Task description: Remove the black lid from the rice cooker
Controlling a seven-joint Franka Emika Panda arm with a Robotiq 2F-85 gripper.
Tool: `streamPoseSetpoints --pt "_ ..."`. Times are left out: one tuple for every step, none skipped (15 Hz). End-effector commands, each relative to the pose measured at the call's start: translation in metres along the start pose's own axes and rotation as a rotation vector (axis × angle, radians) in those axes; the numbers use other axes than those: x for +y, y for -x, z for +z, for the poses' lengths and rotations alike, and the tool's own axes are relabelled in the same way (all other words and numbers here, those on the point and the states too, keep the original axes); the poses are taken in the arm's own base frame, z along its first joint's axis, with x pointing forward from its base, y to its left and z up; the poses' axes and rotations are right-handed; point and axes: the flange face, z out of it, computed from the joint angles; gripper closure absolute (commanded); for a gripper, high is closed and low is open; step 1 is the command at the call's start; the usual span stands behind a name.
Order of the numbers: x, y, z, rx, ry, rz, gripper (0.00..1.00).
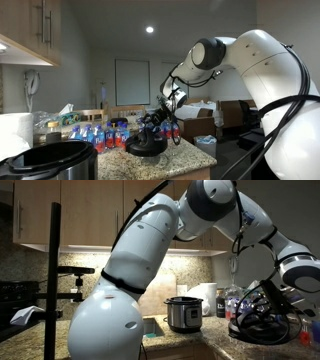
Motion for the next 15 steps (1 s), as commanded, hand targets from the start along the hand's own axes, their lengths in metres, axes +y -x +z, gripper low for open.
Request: streamPoseSetpoints --pt "0.013 -0.018 -0.015 0.007 -0.067 0.018 0.95" --pt "0.019 -0.023 -0.017 0.011 -0.071 0.028 0.95" --pt "0.026 -0.028 -0.018 0.015 -0.074 0.037 0.95" --pt "0.031 -0.032 -0.018 0.015 -0.075 0.043 0.95" --pt "0.036 -0.035 -0.017 0.017 -0.075 0.048 0.95" --pt "0.041 -0.038 -0.017 0.020 -0.075 0.052 0.95" --pt "0.046 -0.040 -0.017 0.021 -0.078 0.058 0.95" --pt "0.050 -0.042 -0.016 0.020 -0.081 0.062 0.95" --pt "0.054 -0.044 -0.016 0.022 -0.084 0.066 0.95" --pt "0.058 -0.045 -0.016 0.022 -0.083 0.072 0.95" --pt "0.061 -0.046 -0.015 0.022 -0.080 0.074 0.95" --pt "0.064 -0.047 -0.015 0.022 -0.078 0.077 0.95" --pt "0.066 -0.047 -0.015 0.022 -0.079 0.080 0.95" --pt "0.067 -0.047 -0.015 0.022 -0.079 0.082 0.95" --pt "0.069 -0.047 -0.016 0.021 -0.079 0.084 0.95"
